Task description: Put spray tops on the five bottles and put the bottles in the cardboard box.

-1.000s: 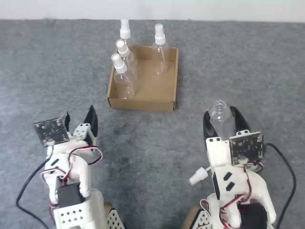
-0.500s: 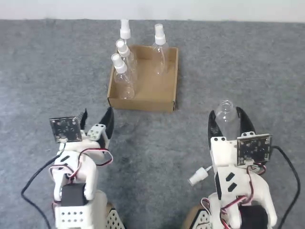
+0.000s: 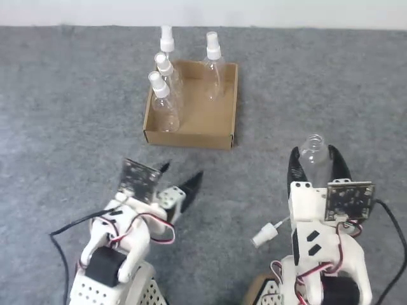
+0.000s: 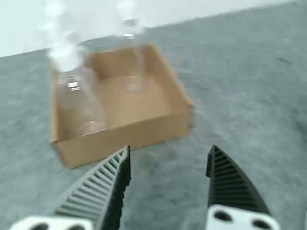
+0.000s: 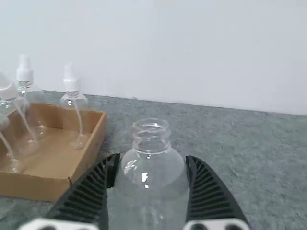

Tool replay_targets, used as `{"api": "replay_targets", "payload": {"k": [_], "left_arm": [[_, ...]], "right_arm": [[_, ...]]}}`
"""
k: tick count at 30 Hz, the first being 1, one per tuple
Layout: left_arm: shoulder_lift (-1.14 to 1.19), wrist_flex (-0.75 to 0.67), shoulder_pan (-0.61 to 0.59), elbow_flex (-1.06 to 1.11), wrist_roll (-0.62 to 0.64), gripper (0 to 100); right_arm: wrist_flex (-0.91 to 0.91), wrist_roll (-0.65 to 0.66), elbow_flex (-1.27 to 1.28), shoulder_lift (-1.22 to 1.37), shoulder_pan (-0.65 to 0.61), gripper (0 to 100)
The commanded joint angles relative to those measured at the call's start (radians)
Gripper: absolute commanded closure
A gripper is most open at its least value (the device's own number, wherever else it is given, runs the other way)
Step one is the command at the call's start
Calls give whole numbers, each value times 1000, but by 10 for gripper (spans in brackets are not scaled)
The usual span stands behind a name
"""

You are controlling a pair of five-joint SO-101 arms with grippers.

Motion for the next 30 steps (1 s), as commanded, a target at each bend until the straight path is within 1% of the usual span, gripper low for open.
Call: {"api": "replay_targets", "payload": {"k": [1, 6, 9, 13, 19, 24, 28, 30], "left_arm": [[-6, 3, 97, -59, -15, 761], [23, 9, 219, -59, -17, 750], [115, 2, 264, -65, -18, 723], [265, -28, 327, -104, -63, 724], [489, -137, 404, -162, -63, 724], [695, -256, 489, -170, -60, 724], [842, -354, 531, -173, -60, 724], [907, -358, 546, -203, -63, 724]], "right_arm": [[-7, -38, -80, -2, 67, 965], [-4, -74, -98, -2, 151, 965], [-5, -81, -98, -2, 176, 965], [-7, -87, -98, -2, 199, 965], [-7, -107, -100, -2, 240, 965], [-7, -107, -100, -2, 240, 965], [-5, -107, -100, -2, 240, 965], [-5, -106, -98, -2, 240, 965]]}}
